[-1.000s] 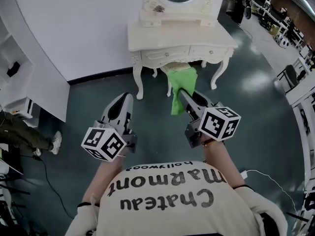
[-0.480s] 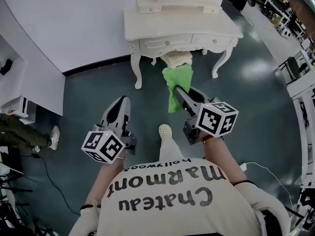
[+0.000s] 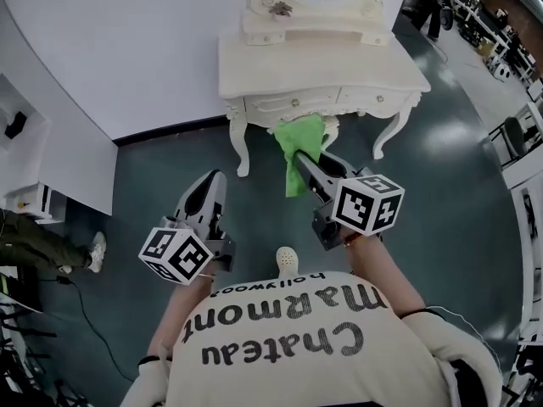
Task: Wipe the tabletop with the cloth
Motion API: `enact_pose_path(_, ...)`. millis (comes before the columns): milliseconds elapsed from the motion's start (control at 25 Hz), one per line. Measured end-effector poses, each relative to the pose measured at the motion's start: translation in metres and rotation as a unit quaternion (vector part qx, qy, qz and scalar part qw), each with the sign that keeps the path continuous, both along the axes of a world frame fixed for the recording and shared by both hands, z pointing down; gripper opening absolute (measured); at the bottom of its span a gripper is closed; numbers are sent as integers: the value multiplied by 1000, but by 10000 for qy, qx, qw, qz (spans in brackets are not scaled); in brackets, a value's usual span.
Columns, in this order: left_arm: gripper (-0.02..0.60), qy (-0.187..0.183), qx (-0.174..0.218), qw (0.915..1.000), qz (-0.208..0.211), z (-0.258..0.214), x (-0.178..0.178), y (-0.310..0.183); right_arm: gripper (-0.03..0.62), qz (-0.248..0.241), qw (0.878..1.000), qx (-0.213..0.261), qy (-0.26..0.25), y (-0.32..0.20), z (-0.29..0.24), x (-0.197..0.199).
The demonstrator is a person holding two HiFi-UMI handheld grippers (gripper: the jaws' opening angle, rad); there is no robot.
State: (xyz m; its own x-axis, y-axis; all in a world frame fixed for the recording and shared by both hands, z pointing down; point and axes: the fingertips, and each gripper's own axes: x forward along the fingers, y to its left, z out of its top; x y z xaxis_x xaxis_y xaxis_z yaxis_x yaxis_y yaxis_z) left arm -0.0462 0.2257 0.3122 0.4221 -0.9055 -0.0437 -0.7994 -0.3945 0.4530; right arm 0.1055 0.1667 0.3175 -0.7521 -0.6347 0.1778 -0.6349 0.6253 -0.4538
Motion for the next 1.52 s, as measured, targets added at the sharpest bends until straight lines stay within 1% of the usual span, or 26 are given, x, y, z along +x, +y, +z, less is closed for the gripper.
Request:
enact_pose_path(240,8,-21,110,9999,-111,-13,5,-50,98,-148,9999,83,6,-48,-9,1)
enact_pose_path(480,8,-19,159,9997,-205,-16,12,-92,98,-230,9997,89,-6,-90,-9,9)
enact_pose_path(720,8,9,210,9993,-311,-19,19,-128,98,-317,9994,149,-39,-129,-14,15)
enact_pose_path(840,8,-54,215,9991,-367,-15,20,-143,98,-345,9993,167,-37,-147,-12,16)
enact_pose_path(1080,8,14,-81,9988,-487,14,10,-155,98,-311,9995,-34,-23,-165,12,13)
enact_pose_path(1280,8,100,-180,9986,-480,25,-1,-170,98,-447,9986,-292,65,-176,34,-4)
enact_pose_path(1400,8,143,-268,9987,-421,36,-8,-182,98,-398,9984,-382,77,-188,43,-12)
enact_pose_path(1520,8,208,-295,9985,-420,39,-24,-203,98,-342,9985,-416,106,-207,46,-25)
